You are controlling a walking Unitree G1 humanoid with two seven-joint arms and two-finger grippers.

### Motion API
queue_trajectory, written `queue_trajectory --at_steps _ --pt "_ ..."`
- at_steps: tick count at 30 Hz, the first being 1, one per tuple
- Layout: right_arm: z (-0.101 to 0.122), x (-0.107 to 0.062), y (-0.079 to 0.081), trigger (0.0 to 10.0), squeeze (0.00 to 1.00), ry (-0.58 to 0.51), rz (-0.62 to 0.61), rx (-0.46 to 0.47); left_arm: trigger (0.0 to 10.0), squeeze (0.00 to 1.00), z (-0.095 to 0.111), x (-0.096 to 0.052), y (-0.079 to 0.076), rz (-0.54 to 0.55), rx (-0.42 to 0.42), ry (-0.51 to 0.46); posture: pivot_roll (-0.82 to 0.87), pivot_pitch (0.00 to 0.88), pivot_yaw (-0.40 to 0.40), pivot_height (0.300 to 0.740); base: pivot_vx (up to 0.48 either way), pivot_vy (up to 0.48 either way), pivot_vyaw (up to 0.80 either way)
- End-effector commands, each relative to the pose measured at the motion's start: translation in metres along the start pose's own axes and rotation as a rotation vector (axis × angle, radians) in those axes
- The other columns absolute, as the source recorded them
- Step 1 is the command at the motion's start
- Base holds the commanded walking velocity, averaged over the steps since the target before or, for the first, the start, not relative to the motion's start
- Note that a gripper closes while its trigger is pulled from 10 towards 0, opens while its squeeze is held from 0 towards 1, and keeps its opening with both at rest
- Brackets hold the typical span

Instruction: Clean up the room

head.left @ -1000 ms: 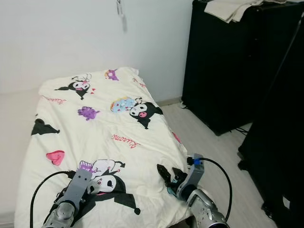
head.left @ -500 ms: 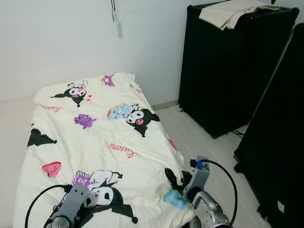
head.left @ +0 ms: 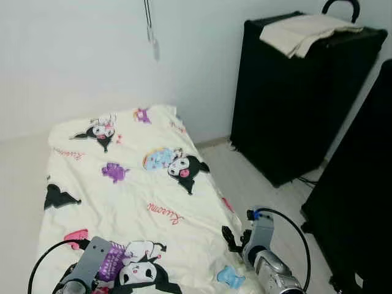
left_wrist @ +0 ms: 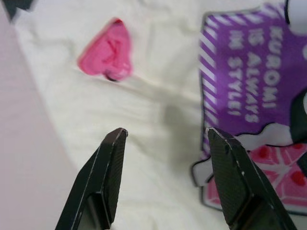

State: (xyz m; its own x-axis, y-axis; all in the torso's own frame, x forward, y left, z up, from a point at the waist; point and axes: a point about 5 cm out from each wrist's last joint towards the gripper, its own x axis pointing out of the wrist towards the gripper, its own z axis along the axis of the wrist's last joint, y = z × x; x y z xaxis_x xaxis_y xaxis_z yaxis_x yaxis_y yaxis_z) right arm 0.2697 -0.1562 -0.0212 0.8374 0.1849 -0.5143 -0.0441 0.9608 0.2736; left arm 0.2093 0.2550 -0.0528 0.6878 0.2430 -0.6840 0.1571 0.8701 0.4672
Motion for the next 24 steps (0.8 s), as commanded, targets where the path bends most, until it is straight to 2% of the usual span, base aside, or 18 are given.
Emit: queue_trajectory --at_steps 1,5,8,12,14,18,20,24 --pt "-0.013 -0.002 0.001 10.0 0.0 0.073 -0.002 -0.002 10.0 0.0 -0.017 -0.004 0.002 0.007 0.01 0.06 0.02 0.0 0.033 0.688 0.0 0.0 0.0" --pt "-0.018 -0.002 0.0 10.0 0.0 0.096 -0.006 -0.006 10.0 0.0 -0.022 -0.005 0.001 0.005 0.003 0.077 0.02 0.0 0.032 0.697 0.0 0.0 0.0" --pt "-0.034 -0.007 -0.004 10.0 0.0 0.18 -0.03 -0.044 10.0 0.0 -0.032 -0.008 -0.002 0.002 -0.038 0.122 0.03 0.0 0.026 0.697 0.0 0.0 0.0" --pt "-0.047 -0.012 -0.006 10.0 0.0 0.236 -0.05 -0.052 10.0 0.0 -0.037 -0.01 -0.003 0.001 -0.055 0.147 0.02 0.0 0.024 0.697 0.0 0.0 0.0" --pt "-0.064 -0.019 -0.008 10.0 0.0 0.318 -0.073 -0.062 10.0 0.0 -0.042 -0.011 -0.007 -0.007 -0.058 0.173 0.02 0.0 0.023 0.697 0.0 0.0 0.0" --pt "-0.073 -0.022 -0.006 10.0 0.0 0.359 -0.074 -0.077 10.0 0.0 -0.047 -0.013 -0.011 -0.017 -0.054 0.192 0.01 0.0 0.026 0.697 0.0 0.0 0.0" --pt "-0.088 -0.028 -0.002 10.0 0.0 0.419 -0.072 -0.105 10.0 0.0 -0.053 -0.016 -0.017 -0.033 -0.062 0.23 0.01 0.0 0.025 0.697 0.0 0.0 0.0" --pt "-0.102 -0.033 0.003 10.0 0.0 0.472 -0.07 -0.089 10.0 0.0 -0.056 -0.017 -0.02 -0.042 -0.066 0.243 0.01 0.0 0.026 0.697 -0.203 0.0 0.0"
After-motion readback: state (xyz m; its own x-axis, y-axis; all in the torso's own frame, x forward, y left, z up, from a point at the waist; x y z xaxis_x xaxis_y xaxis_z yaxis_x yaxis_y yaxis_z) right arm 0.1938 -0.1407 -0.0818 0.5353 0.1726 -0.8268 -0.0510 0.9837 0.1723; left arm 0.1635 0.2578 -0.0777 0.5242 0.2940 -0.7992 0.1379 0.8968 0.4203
